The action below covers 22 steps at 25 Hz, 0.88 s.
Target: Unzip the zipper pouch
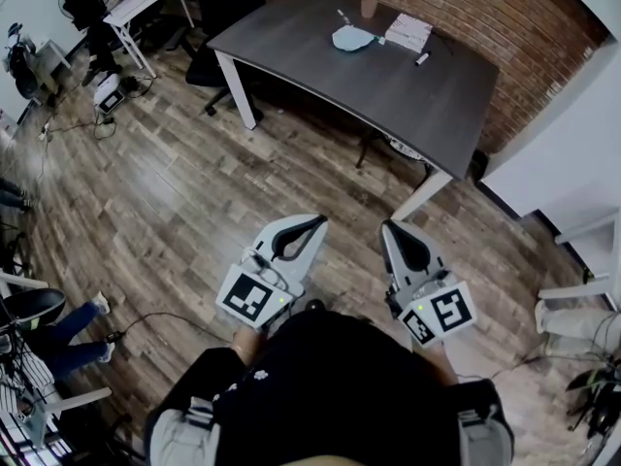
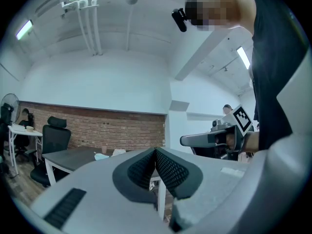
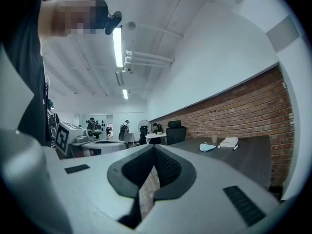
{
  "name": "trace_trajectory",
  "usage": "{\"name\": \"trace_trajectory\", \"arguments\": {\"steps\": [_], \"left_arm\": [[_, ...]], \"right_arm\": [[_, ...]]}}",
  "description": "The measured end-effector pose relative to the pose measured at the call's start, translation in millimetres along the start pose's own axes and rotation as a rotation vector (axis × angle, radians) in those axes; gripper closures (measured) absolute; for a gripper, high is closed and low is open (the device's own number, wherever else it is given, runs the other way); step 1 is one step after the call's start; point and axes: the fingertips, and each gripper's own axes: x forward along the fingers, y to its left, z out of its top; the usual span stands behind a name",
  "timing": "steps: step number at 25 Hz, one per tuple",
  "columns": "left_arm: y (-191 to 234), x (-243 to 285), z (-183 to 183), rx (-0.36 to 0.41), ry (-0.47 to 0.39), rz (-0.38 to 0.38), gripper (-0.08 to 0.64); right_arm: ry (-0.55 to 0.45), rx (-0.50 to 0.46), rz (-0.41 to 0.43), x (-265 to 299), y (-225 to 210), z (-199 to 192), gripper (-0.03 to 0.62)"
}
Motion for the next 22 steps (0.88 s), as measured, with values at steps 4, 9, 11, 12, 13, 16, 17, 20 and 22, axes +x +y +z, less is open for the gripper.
{"name": "trace_trajectory", "arguments": {"steps": [4, 9, 11, 12, 13, 16, 17, 20, 22], "left_arm": [[15, -5, -2, -0.007, 0.004, 0.001, 0.555], [29, -8, -7, -0.022, 0.010, 0.006, 0.555], [33, -7, -9, -0.027, 0.010, 0.008, 0.555], [34, -5, -10, -0.029, 0.010, 0.009, 0.555], [36, -4, -11, -0.031, 0.011, 0.009, 0.555], [43, 4, -14, -0.033, 0.019, 0.019, 0.555], [47, 7, -15, -0.034, 0.022, 0.026, 0.556], [63, 15, -18, -0.031, 0.035, 0.058, 0.555], [76, 22, -20, -0.029, 0.045, 0.086, 0.555]], "right_arm": [[0.008, -0.001, -0.010, 13, 2, -1, 0.592], [0.025, -0.002, -0.013, 23, 5, -6, 0.592], [0.032, -0.001, -0.012, 27, 3, -9, 0.592], [0.034, -0.001, -0.013, 28, 2, -10, 0.592], [0.037, -0.001, -0.015, 30, -1, -11, 0.592], [0.045, 0.003, -0.020, 39, -14, -14, 0.592], [0.046, 0.007, -0.018, 43, -19, -15, 0.592], [0.036, 0.024, -0.008, 60, -38, -18, 0.592], [0.026, 0.038, 0.008, 74, -54, -18, 0.592]]}}
